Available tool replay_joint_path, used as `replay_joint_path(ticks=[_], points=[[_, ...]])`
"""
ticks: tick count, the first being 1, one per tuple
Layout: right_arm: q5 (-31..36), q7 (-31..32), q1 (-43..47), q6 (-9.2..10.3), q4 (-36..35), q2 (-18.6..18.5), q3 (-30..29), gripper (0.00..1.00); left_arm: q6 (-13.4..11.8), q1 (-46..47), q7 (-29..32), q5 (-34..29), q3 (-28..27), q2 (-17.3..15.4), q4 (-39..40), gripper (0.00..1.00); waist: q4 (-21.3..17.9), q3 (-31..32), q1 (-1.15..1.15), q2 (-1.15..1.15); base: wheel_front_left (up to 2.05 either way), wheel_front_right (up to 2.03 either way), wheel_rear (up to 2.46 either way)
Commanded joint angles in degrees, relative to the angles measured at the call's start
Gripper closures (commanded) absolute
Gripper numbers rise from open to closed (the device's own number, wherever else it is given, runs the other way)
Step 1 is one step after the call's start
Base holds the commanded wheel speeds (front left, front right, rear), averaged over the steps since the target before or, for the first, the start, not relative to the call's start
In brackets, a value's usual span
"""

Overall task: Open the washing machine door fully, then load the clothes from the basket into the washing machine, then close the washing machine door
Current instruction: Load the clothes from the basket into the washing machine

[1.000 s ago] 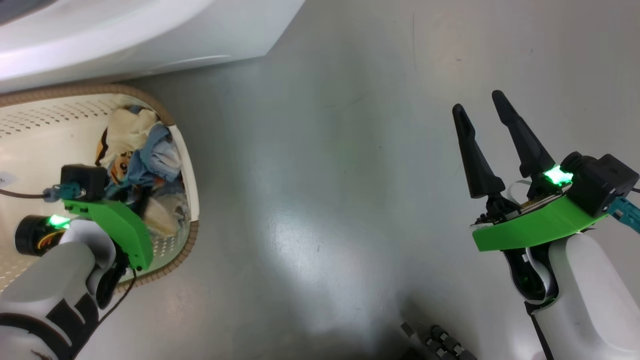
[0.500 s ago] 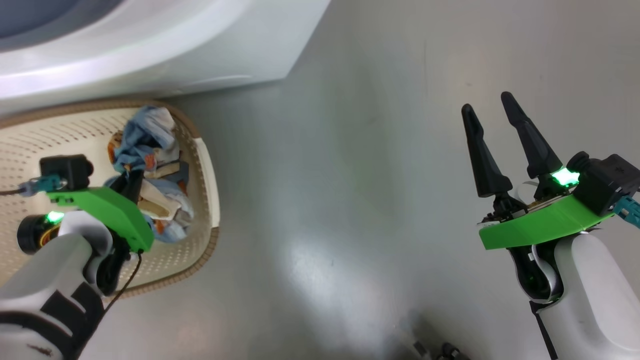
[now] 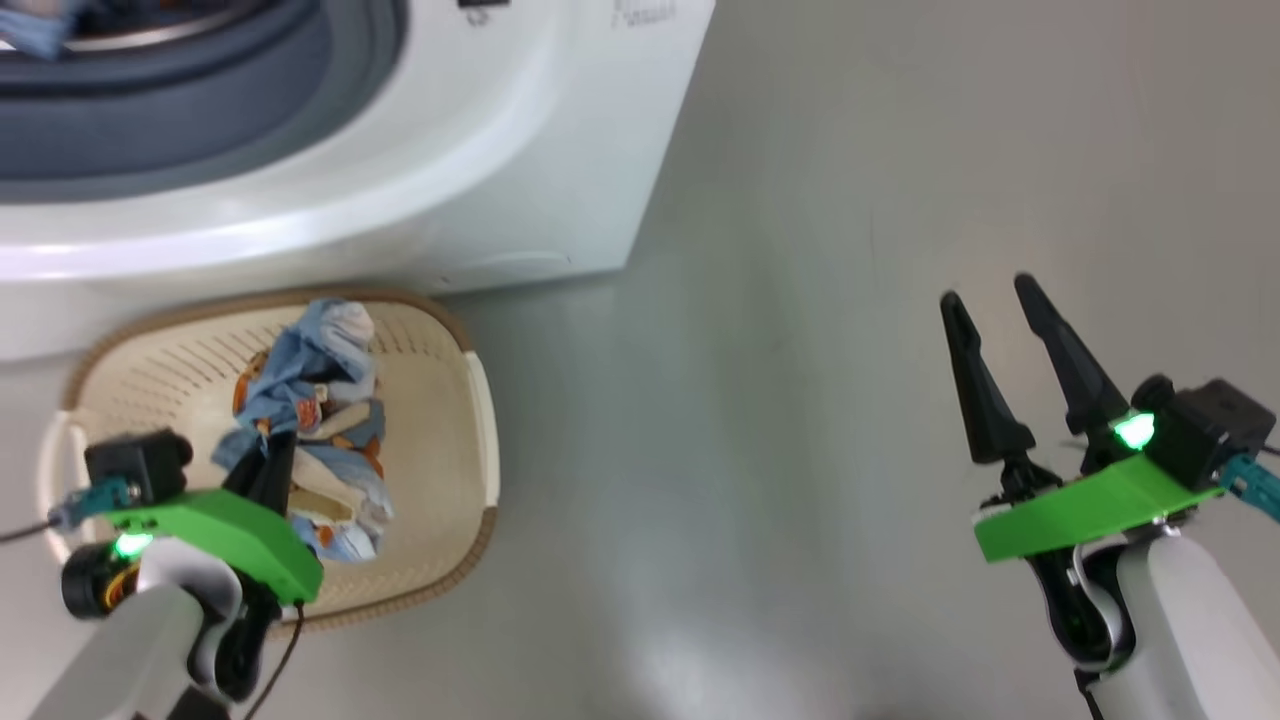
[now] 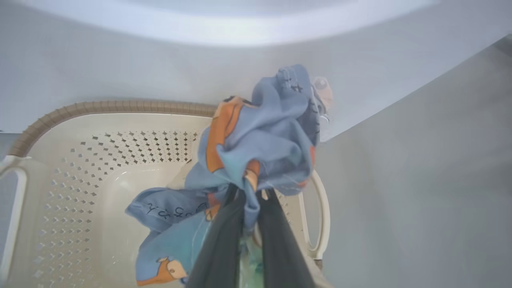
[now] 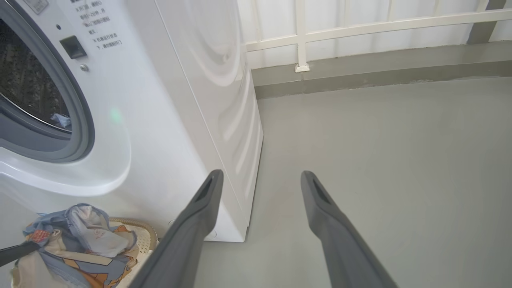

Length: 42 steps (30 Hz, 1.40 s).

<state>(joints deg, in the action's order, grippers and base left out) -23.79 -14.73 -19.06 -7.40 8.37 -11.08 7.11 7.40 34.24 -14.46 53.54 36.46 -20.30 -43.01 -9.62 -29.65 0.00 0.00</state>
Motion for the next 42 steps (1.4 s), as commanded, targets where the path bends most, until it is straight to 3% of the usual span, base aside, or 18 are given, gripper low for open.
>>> replay_joint_path(ticks=[1, 23, 42], points=[[-0.1, -0.3, 2.5, -0.09, -0.8, -0.8, 0.8, 0.00, 0.1, -2.3, -0.5, -2.0, -4.4, -1.5, 2.1, 1.00, 1.9, 4.9, 0.00, 0.00, 0.00, 0.00, 0.00], [0.1, -0.3, 11.8, -0.09, 0.8, -2.5, -1.7, 0.00, 0.1, -21.5, -0.5, -17.7, -25.5, 2.9, 19.8, 1.00, 5.1, 19.0, 0.00, 0.00, 0.00, 0.00, 0.00], [0.4, -0.3, 17.6, -0.09, 1.2, -3.2, -4.5, 0.00, 0.1, -38.3, -0.5, -27.8, -36.3, 8.8, 38.9, 1.00, 7.1, 23.4, 0.00, 0.00, 0.00, 0.00, 0.00]])
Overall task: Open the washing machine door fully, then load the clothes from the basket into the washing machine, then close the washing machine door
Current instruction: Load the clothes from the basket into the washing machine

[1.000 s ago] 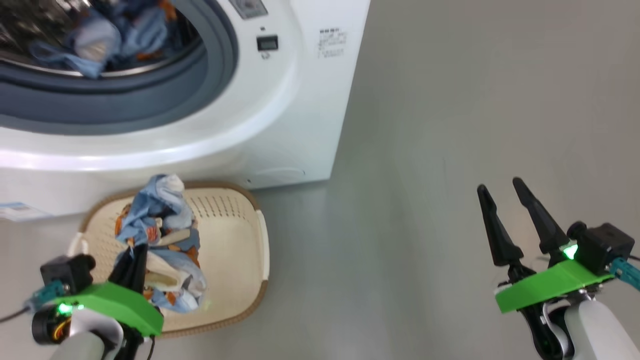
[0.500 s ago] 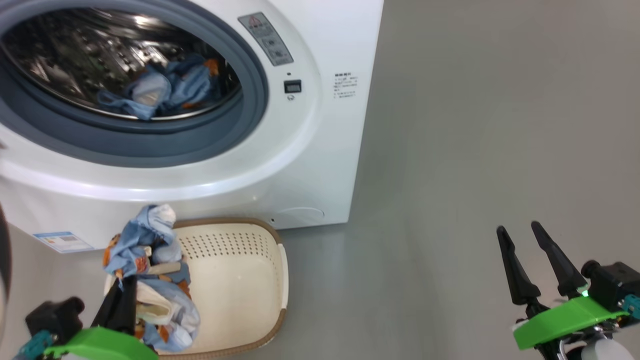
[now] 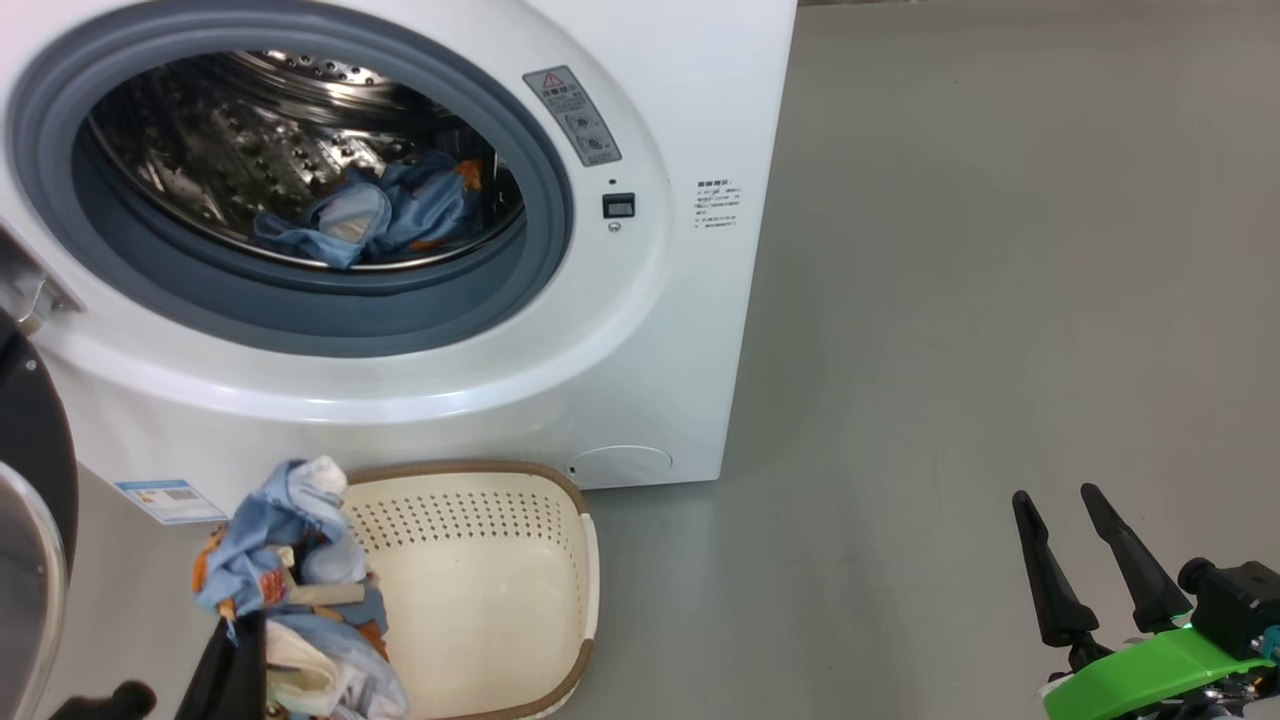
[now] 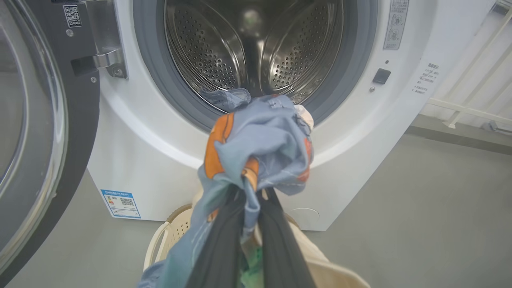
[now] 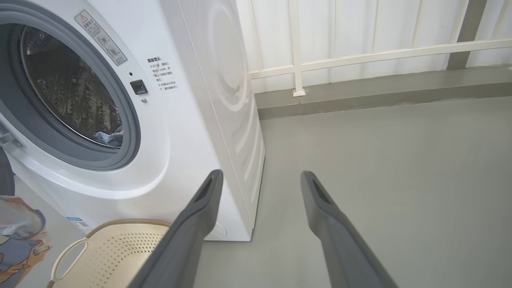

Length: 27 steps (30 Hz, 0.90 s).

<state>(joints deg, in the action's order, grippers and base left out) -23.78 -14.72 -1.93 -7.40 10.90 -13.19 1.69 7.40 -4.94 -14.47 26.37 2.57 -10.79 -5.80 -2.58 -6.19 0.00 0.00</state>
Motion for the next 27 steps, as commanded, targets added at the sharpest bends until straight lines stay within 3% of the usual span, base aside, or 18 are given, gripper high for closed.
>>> replay_joint_path(ticks=[1, 16, 27], points=[[0.4, -0.3, 0.5, -0.09, -1.4, -1.1, 0.9, 0.00, 0.1, 0.3, -0.5, -0.8, -2.7, -0.4, 2.2, 1.00, 0.1, -0.2, 0.00, 0.00, 0.00, 0.00, 0.00], [0.5, -0.3, -1.7, -0.09, -2.3, -0.5, 0.9, 0.00, 0.1, 4.4, -0.5, 0.3, -4.1, 0.8, 3.1, 1.00, -0.3, -4.7, 0.00, 0.00, 0.00, 0.00, 0.00], [0.3, -0.3, -6.0, -0.09, -2.8, 1.1, 1.6, 0.00, 0.1, 21.3, -0.5, 1.6, -4.7, -3.1, -0.5, 1.00, -2.0, -12.0, 0.00, 0.00, 0.00, 0.00, 0.00]])
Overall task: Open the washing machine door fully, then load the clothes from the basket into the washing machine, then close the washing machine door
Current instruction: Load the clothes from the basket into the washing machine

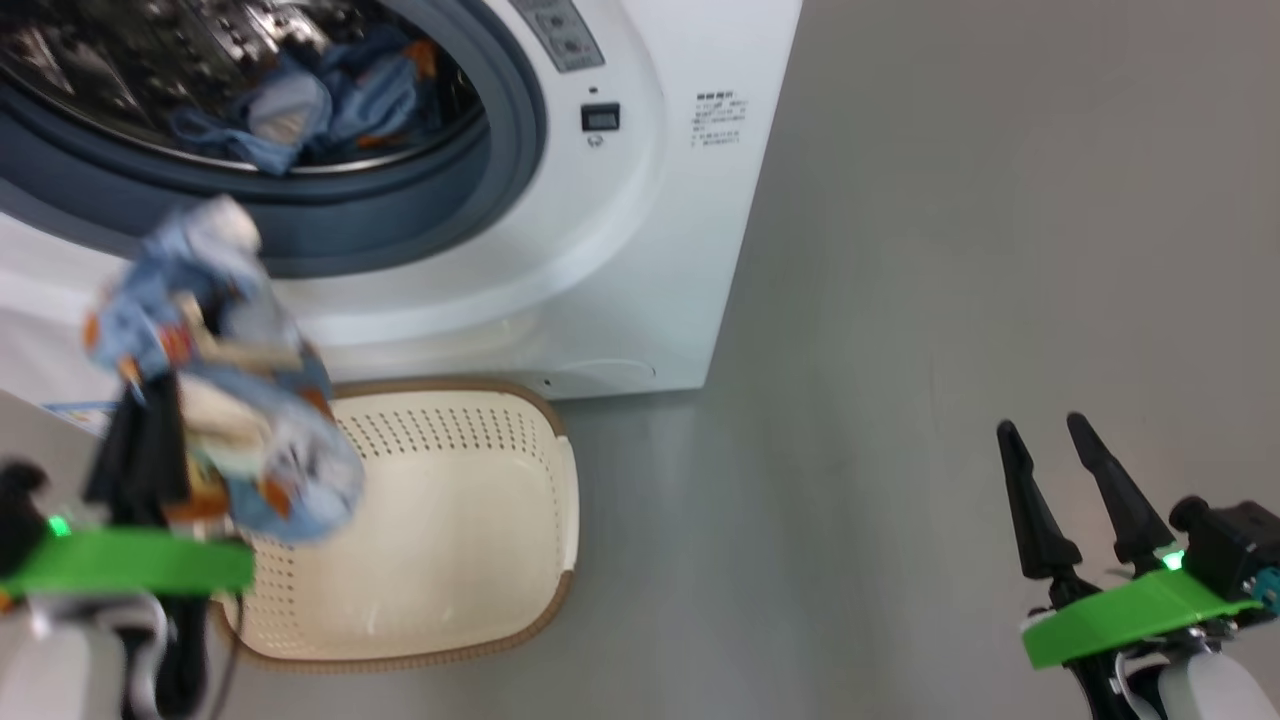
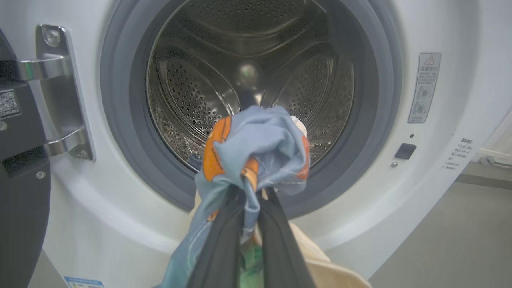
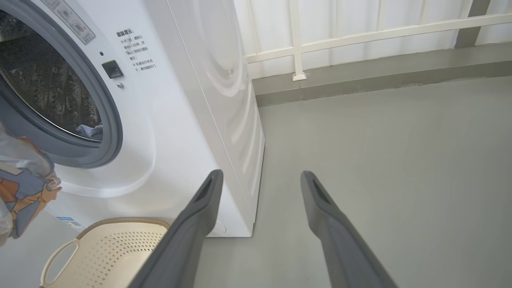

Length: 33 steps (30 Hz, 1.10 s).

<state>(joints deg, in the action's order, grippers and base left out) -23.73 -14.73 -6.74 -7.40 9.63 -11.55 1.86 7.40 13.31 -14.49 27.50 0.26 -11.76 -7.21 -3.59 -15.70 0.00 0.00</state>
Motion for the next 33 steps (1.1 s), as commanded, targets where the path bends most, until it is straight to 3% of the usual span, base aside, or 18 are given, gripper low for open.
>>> replay_joint_path(ticks=[1, 10, 26, 30, 33], points=[[0.2, -0.3, -1.7, -0.09, -1.5, -0.4, 1.6, 0.00, 0.1, 5.1, -0.5, 0.3, -2.4, -2.7, 0.2, 1.00, -1.2, -3.1, 0.00, 0.00, 0.00, 0.00, 0.00], [-0.2, -0.3, -5.5, -0.09, -1.6, 1.0, 3.6, 0.00, 0.1, 22.3, -0.5, 0.3, -0.4, -7.2, -9.2, 1.00, -4.4, -8.4, 0.00, 0.00, 0.00, 0.00, 0.00], [-0.9, -0.3, -9.2, -0.09, -1.7, 3.1, 7.5, 0.00, 0.1, 45.1, -0.5, 3.5, 7.7, -13.8, -38.2, 1.00, -11.0, -14.8, 0.00, 0.00, 0.00, 0.00, 0.00], [-1.0, -0.3, -9.9, -0.09, -1.9, 3.3, 8.3, 0.00, 0.1, 49.8, -0.5, 3.1, 8.6, -14.9, -40.6, 1.00, -12.0, -16.2, 0.00, 0.00, 0.00, 0.00, 0.00], [-1.0, -0.3, -10.4, -0.09, -2.2, 3.5, 8.2, 0.00, 0.1, 52.9, -0.5, 1.7, 7.7, -15.4, -37.9, 1.00, -12.2, -17.2, 0.00, 0.00, 0.00, 0.00, 0.00]])
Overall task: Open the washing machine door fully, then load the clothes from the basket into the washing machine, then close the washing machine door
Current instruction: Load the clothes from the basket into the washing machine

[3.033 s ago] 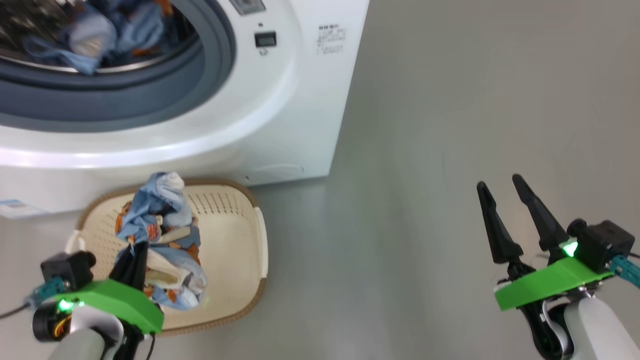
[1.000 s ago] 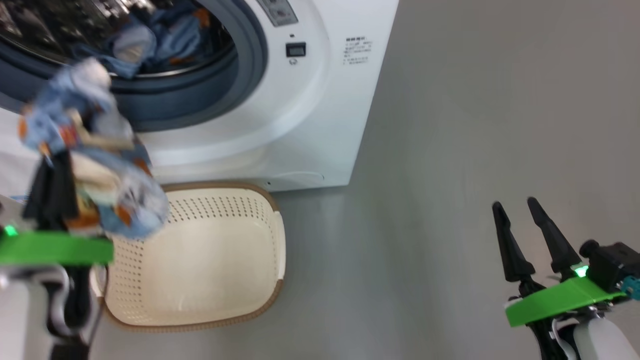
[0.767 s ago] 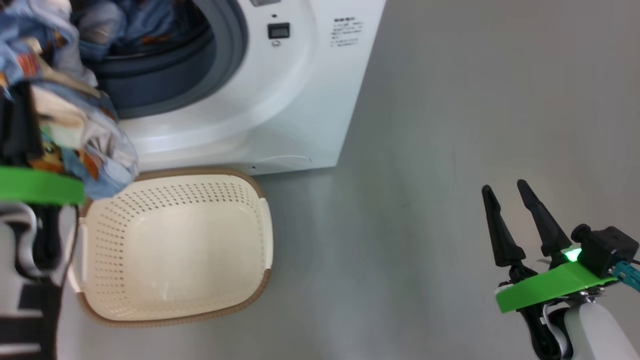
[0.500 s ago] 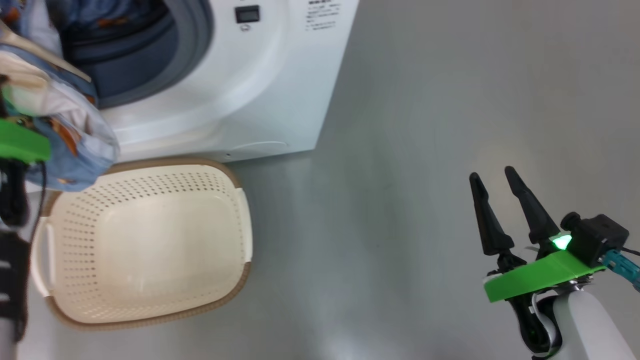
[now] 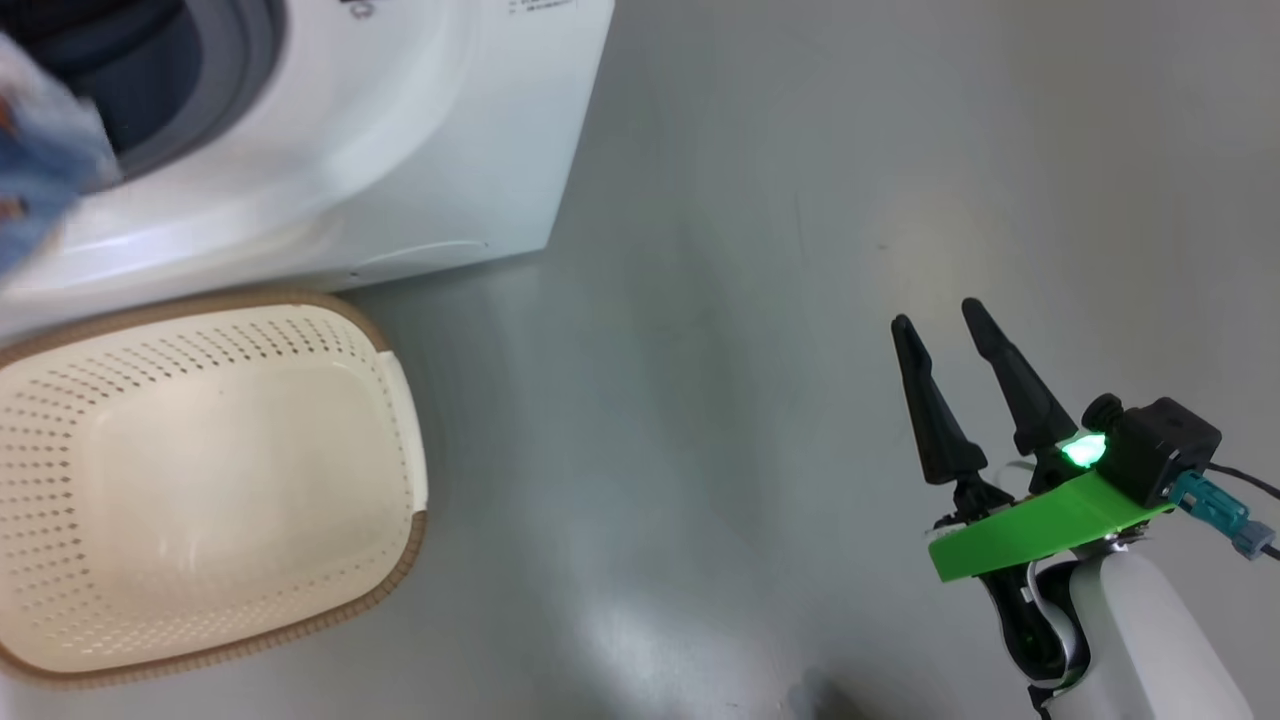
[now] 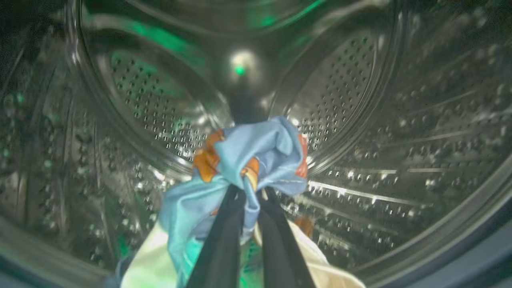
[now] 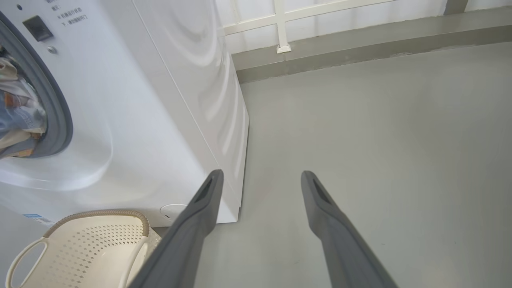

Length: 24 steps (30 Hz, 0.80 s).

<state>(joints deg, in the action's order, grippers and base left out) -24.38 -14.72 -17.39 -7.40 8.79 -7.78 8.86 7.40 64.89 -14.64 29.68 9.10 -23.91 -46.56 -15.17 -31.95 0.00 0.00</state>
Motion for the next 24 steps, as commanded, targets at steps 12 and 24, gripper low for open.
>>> replay_joint_path(ticks=[12, 24], points=[[-0.3, -0.3, -1.5, -0.09, -1.5, 0.9, 1.8, 0.00, 0.1, -0.4, -0.4, -8.3, -7.5, -1.4, 9.2, 0.00, -0.7, -2.8, 0.00, 0.00, 0.00, 0.00, 0.00], [-0.3, -0.3, -1.3, -0.09, -1.2, 0.6, 1.7, 0.00, 0.1, -3.4, -0.4, -6.4, -7.6, 0.6, 1.7, 0.00, 0.3, -1.3, 0.00, 0.00, 0.00, 0.00, 0.00]])
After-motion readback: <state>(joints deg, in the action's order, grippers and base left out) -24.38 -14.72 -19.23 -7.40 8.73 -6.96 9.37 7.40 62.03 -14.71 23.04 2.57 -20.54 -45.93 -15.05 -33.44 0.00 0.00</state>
